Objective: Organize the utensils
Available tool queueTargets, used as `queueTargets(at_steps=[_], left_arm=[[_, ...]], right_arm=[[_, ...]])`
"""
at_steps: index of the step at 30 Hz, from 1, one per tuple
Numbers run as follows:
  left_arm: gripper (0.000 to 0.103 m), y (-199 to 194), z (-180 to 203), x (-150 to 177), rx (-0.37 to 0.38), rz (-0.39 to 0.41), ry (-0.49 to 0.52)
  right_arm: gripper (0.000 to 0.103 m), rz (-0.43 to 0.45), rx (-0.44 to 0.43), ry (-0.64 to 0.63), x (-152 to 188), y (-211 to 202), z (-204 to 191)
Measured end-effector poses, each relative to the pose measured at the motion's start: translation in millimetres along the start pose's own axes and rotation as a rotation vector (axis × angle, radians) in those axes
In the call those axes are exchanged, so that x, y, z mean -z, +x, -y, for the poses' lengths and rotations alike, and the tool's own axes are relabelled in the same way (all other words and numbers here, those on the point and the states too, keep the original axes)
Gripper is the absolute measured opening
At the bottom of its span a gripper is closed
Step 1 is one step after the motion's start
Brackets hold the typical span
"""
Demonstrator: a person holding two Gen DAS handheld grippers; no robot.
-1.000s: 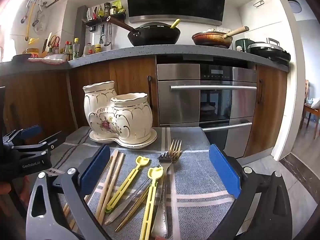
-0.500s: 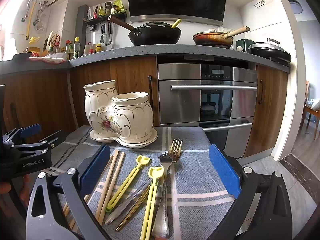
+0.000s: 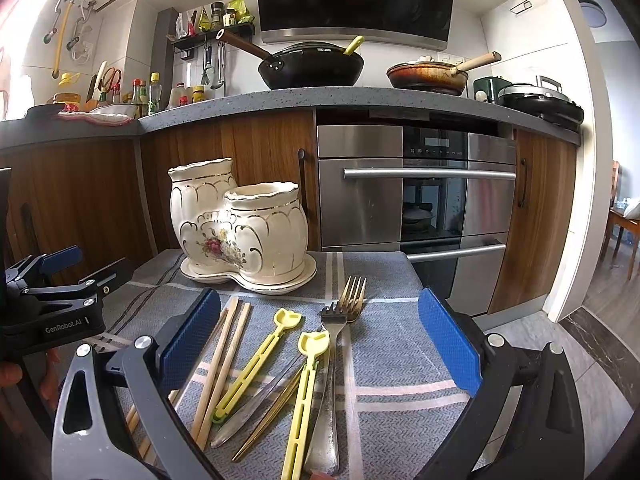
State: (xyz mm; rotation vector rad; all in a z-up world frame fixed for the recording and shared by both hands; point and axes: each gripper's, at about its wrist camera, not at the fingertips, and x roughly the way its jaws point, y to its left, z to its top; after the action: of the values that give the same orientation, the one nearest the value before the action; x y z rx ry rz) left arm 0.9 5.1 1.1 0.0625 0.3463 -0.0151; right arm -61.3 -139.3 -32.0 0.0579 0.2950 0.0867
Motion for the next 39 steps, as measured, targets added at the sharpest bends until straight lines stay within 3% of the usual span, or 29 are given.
queueTargets(at_steps=[32, 39], left_arm=[[0.099, -0.1, 0.7, 0.4, -0.001, -0.004, 0.003], [0.099, 5.9, 1.6, 3.9, 0.002, -0.053, 0.016]], right_arm=[[0.098, -0.007, -0.002, -0.008, 2.2, 0.7, -3.7], [0.098, -0.016, -0.008, -0.026, 0.4, 1.2, -1.5]])
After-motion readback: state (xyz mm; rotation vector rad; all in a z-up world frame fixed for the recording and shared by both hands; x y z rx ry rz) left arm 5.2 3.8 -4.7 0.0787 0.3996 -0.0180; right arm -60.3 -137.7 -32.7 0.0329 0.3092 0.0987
